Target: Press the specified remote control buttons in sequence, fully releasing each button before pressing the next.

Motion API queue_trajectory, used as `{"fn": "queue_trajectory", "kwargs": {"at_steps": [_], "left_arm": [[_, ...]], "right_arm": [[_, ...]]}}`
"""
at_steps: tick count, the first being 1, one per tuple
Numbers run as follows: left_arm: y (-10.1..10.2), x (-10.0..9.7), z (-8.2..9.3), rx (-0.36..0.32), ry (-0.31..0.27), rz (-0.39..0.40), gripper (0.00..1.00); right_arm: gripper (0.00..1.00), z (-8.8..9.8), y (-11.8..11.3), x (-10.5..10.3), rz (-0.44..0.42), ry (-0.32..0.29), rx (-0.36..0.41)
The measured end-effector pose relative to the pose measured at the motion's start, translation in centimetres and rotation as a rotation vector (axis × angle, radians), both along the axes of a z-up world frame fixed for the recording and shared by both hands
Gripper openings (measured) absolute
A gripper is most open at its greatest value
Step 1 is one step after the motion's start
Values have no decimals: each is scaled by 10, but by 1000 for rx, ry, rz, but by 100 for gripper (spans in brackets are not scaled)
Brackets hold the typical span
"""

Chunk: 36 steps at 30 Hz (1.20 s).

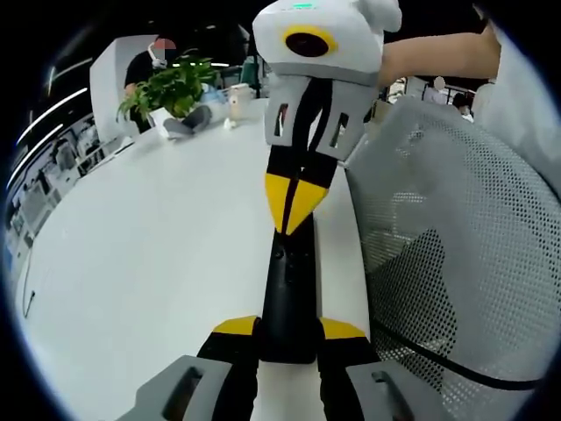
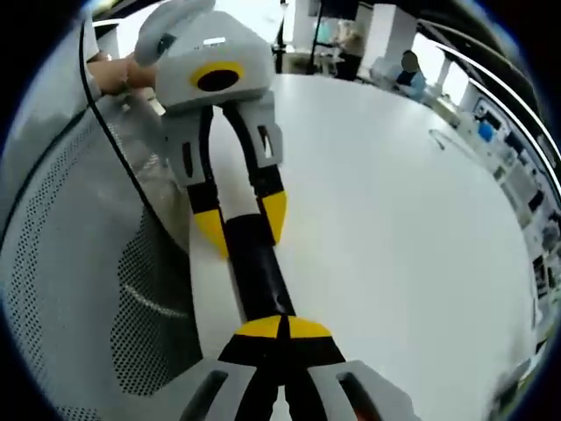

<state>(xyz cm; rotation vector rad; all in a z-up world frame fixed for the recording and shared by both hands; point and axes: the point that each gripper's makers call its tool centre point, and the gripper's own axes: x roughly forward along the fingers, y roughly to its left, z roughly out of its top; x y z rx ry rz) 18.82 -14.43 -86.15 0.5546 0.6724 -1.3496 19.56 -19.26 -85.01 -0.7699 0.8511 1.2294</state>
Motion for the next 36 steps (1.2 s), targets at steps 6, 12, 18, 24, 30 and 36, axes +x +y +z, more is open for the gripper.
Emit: {"fn": "queue_trajectory", "kwargs": {"at_steps": [6,12,18,24,30,36], "left_arm": [[0,0,0,0,1,2,24],[0,0,0,-1,1,1,24],[0,0,-1,3,3,4,24],[0,0,-1,4,4,5,24],[0,1,-1,7,2,3,24],[0,0,-1,6,2,5,24]], "right_arm": [[0,-4,1,-4,19,10,-13],[0,-4,1,-3,26,15,-22],[0,-6,2,-3,33,4,-44],[0,-6,2,-3,30,-22,-73],[0,-5,1,-1,-125,-76,-2],[0,-3,3,-3,-160,-123,-7]]}}
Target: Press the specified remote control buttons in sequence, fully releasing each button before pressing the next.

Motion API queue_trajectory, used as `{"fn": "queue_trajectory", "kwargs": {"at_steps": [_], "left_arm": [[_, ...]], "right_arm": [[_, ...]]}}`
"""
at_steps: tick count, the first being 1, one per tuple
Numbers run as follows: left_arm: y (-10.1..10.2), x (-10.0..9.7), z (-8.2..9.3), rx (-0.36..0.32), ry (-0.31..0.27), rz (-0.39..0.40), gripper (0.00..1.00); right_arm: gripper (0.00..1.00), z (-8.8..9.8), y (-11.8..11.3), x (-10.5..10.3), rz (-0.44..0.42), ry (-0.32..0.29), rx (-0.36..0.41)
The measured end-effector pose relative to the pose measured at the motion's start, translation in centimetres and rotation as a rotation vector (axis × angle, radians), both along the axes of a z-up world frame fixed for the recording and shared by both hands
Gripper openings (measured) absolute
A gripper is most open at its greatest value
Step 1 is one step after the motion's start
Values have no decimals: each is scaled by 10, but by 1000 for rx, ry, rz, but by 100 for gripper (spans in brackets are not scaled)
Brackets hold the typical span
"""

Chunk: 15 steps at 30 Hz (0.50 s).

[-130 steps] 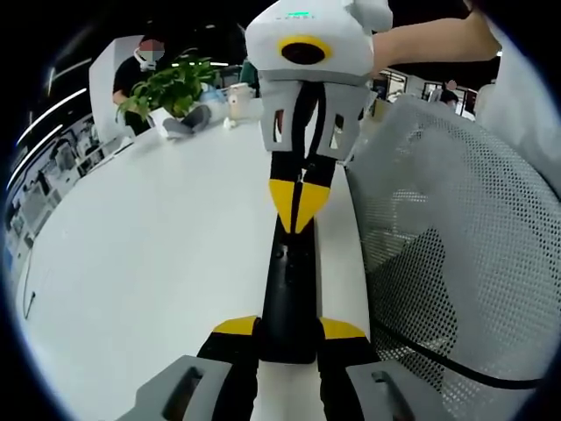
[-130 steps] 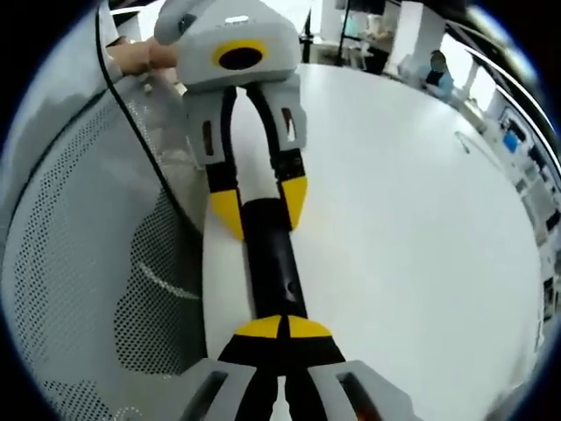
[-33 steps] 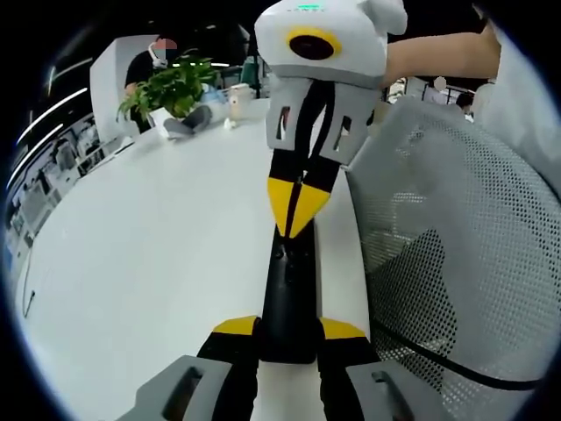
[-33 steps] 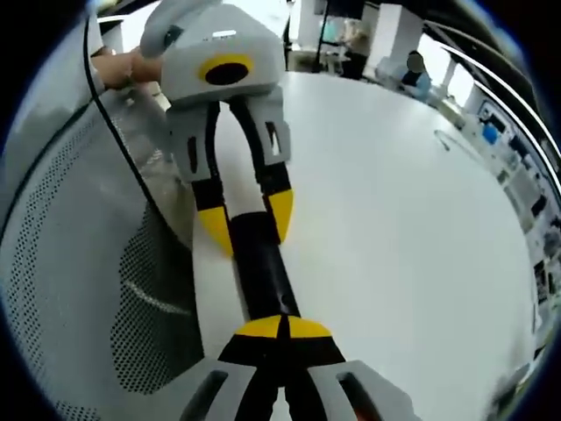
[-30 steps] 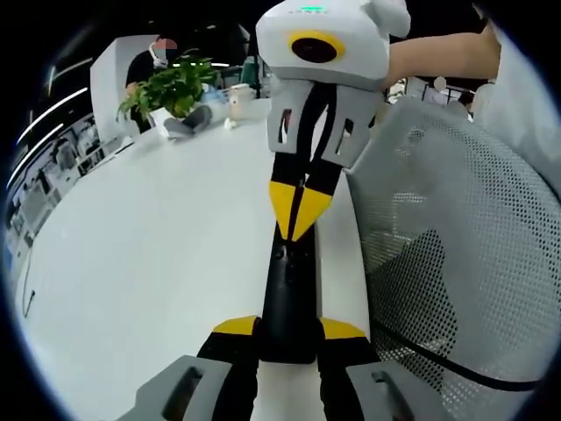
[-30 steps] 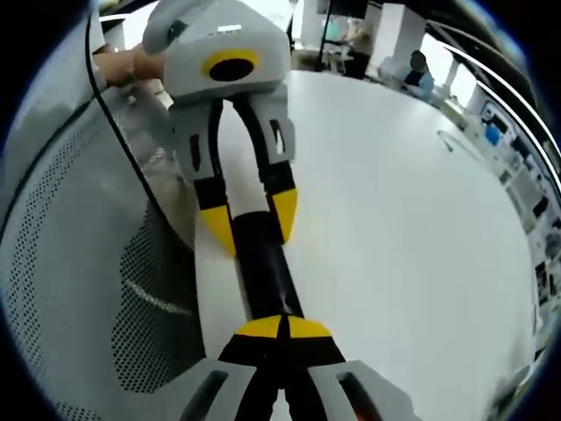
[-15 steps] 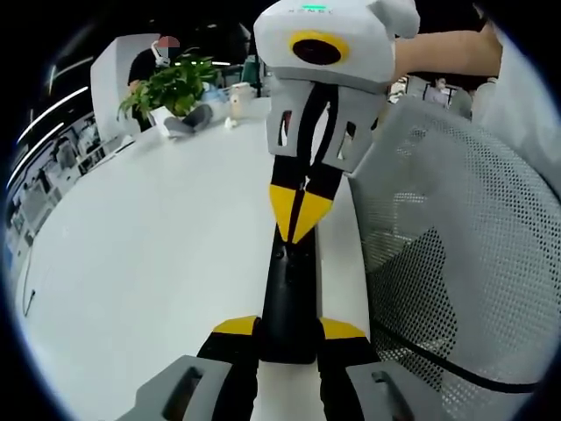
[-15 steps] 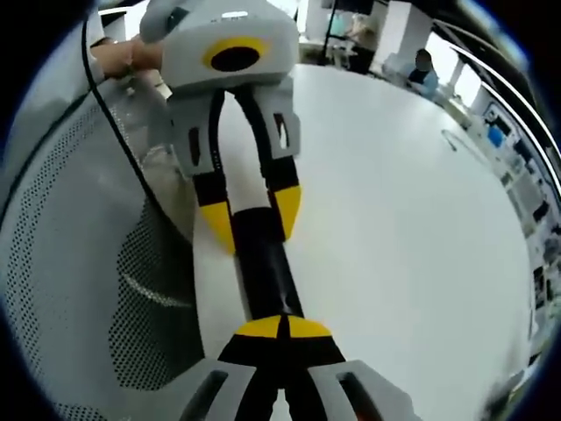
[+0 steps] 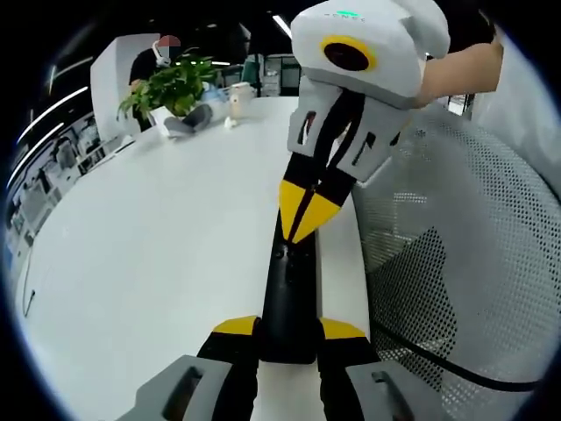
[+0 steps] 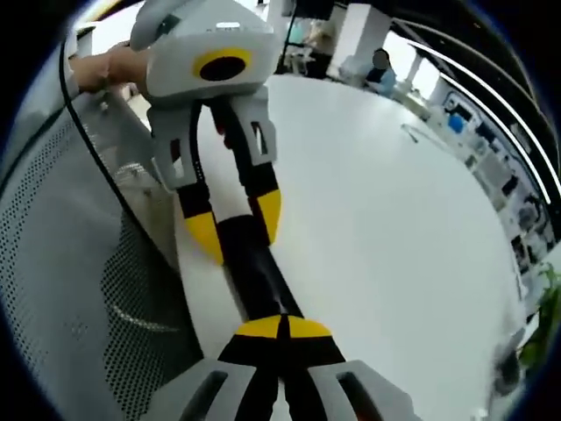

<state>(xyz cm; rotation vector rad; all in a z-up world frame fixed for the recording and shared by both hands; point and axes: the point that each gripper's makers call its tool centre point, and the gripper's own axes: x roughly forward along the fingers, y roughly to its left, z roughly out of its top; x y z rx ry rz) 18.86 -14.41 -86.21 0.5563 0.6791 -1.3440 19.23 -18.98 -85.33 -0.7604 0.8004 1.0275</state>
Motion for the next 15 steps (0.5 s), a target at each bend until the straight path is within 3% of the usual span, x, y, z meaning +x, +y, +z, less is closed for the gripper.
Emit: {"fn": "queue_trajectory", "kwargs": {"at_steps": [4,15], "left_arm": [[0,0,0,0,0,-1,24],[0,0,0,1,1,-3,24]], "right_arm": [[0,0,8,-10,19,38,24],[0,-2,8,-14,78,25,-13]]}}
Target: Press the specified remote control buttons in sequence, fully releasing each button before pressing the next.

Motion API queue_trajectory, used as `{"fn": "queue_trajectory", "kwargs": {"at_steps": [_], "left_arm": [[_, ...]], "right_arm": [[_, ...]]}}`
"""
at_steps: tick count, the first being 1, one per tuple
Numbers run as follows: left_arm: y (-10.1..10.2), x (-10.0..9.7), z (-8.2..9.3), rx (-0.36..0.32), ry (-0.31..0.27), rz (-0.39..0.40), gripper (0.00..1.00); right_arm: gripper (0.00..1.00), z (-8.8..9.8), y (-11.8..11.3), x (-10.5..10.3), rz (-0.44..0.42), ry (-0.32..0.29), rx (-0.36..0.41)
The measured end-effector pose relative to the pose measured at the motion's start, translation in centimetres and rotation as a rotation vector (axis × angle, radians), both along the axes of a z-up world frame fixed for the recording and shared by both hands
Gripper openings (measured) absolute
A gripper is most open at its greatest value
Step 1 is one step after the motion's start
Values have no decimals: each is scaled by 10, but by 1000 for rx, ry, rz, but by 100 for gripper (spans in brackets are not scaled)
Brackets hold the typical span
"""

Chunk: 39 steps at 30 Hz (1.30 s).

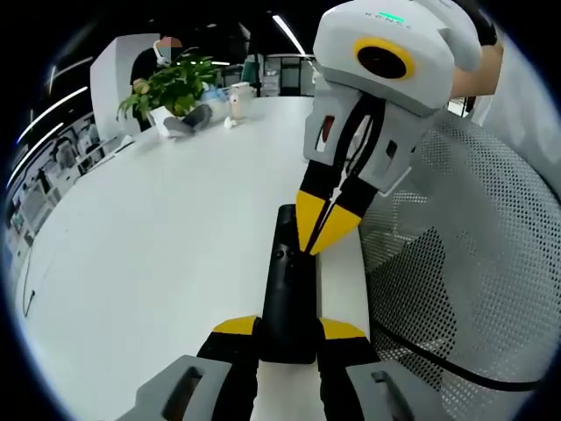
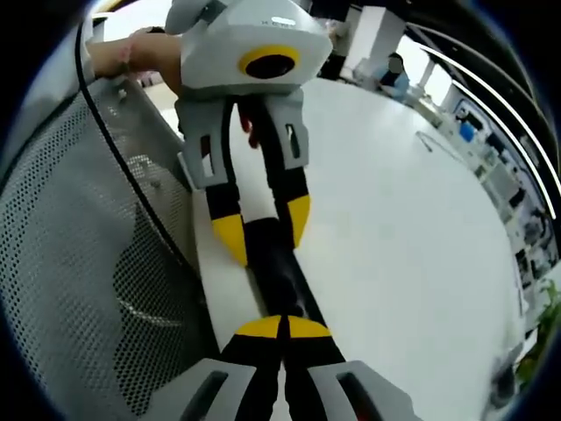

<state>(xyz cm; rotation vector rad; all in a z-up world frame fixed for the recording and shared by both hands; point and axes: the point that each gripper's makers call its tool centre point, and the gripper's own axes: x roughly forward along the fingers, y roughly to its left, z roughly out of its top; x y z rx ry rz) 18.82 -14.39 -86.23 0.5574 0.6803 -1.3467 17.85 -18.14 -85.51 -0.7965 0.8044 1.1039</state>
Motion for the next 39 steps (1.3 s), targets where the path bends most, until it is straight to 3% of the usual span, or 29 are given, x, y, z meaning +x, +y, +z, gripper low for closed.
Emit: {"fn": "queue_trajectory", "kwargs": {"at_steps": [7,17,23,24,27,29,33,39], "left_arm": [[0,0,0,-1,1,0,25],[-1,0,0,-1,0,-5,25],[0,0,0,-2,-1,-6,25],[0,1,0,-2,-2,-6,25],[0,1,0,-4,-1,-5,25],[0,1,0,-5,-2,-4,25],[0,1,0,-6,-4,-3,25],[0,0,0,-6,-4,-4,25]], "right_arm": [[0,-2,1,-3,104,-50,-64],[0,-3,1,-3,142,-65,-97],[0,-3,1,-1,94,-61,-82],[0,-2,1,0,67,-59,-61],[0,0,1,2,-121,42,45],[0,1,1,4,-191,87,88],[0,3,-3,11,-155,25,53],[0,5,1,15,-148,29,60]]}}
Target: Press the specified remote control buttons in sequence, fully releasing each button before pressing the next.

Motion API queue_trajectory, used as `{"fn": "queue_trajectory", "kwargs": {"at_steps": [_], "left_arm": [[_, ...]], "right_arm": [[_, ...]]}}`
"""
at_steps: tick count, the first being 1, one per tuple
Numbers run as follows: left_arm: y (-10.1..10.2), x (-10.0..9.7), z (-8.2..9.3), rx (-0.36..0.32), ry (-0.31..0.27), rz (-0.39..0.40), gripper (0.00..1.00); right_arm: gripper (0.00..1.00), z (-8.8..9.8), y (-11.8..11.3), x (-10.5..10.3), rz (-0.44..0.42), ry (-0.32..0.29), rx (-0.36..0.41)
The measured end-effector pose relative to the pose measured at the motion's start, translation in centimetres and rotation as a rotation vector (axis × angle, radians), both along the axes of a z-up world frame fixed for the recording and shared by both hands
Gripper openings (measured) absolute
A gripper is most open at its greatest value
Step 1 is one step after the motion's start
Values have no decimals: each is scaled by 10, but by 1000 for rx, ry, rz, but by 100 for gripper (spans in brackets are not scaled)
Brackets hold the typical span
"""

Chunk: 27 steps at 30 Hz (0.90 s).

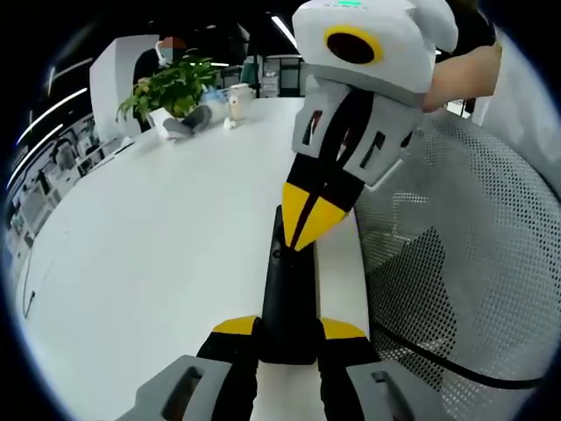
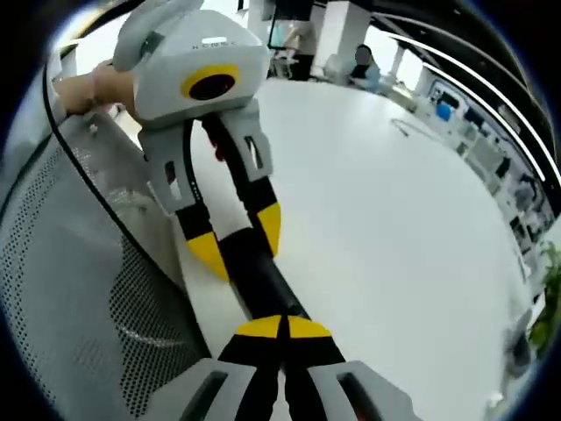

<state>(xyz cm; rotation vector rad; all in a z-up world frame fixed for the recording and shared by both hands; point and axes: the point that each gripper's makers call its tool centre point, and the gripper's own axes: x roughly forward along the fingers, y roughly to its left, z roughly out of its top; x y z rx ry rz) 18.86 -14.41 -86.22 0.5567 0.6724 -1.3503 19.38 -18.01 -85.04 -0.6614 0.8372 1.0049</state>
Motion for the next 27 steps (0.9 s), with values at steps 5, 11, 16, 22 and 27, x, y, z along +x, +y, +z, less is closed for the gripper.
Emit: {"fn": "queue_trajectory", "kwargs": {"at_steps": [5,11,16,22,27], "left_arm": [[0,-1,0,-1,1,-1,24],[-1,-1,1,-1,0,-2,24],[-1,-1,1,-2,0,-2,24],[-1,0,1,0,-1,-1,24],[-2,0,1,2,-2,0,24]], "right_arm": [[0,-2,-1,-1,24,6,-19],[0,-3,0,-1,87,8,-65],[0,-4,0,-1,157,-44,-140],[0,-5,1,0,195,-59,-185],[0,-5,0,3,177,-17,-181]]}}
